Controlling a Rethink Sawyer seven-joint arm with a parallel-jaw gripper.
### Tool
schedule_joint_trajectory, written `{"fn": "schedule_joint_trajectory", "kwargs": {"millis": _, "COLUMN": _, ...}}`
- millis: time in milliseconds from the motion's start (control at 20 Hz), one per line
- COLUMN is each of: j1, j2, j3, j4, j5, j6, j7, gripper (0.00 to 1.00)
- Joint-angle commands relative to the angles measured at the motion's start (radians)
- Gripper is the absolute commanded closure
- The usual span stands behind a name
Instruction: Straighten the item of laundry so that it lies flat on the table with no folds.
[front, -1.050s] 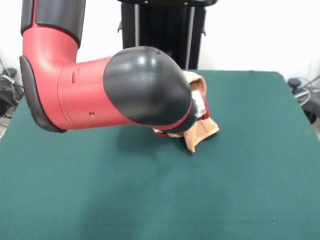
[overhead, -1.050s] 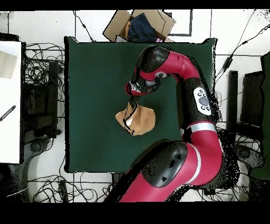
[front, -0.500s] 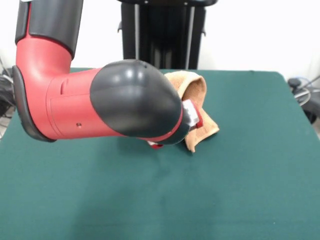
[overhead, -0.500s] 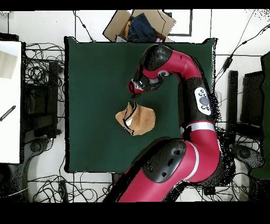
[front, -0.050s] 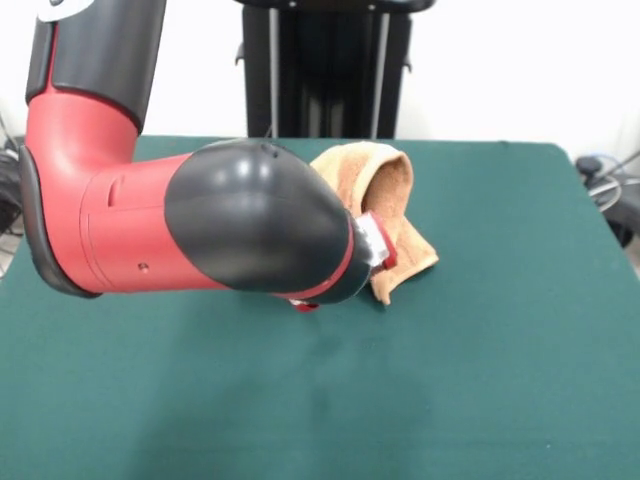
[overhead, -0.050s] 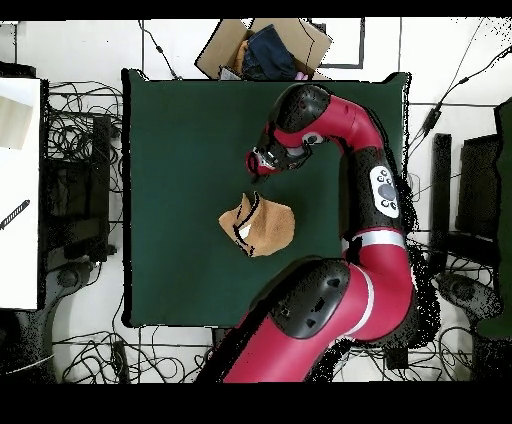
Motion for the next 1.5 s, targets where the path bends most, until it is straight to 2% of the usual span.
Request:
{"fn": "schedule_joint_trajectory", "kwargs": {"millis": 50, "j1": 0.021, "j2": 0.023, "j3": 0.025, "j4": -0.001, "j5": -0.045, "j6": 0.075, "j7": -0.202, "gripper": 1.00}}
{"fn": "schedule_joint_trajectory", "kwargs": {"millis": 350, "j1": 0.017, "j2": -0.071, "j3": -0.016, "j4": 0.182, "j5": -0.025, "j6": -0.048, "j7": -0.085, "gripper": 1.00}}
{"fn": "schedule_joint_trajectory", "kwargs": {"millis": 550, "j1": 0.024, "j2": -0.109, "j3": -0.034, "j4": 0.257, "j5": -0.032, "j6": -0.112, "j7": -0.025, "gripper": 1.00}}
{"fn": "schedule_joint_trajectory", "kwargs": {"millis": 850, "j1": 0.040, "j2": -0.108, "j3": -0.054, "j4": 0.244, "j5": -0.026, "j6": -0.096, "j7": 0.066, "gripper": 1.00}}
{"fn": "schedule_joint_trajectory", "kwargs": {"millis": 900, "j1": 0.042, "j2": -0.108, "j3": -0.056, "j4": 0.245, "j5": -0.026, "j6": -0.096, "j7": 0.071, "gripper": 0.00}}
{"fn": "schedule_joint_trajectory", "kwargs": {"millis": 1150, "j1": 0.041, "j2": -0.118, "j3": -0.065, "j4": 0.267, "j5": -0.017, "j6": -0.120, "j7": 0.106, "gripper": 0.00}}
{"fn": "schedule_joint_trajectory", "kwargs": {"millis": 1500, "j1": 0.043, "j2": -0.131, "j3": -0.067, "j4": 0.280, "j5": -0.031, "j6": -0.119, "j7": 0.077, "gripper": 0.00}}
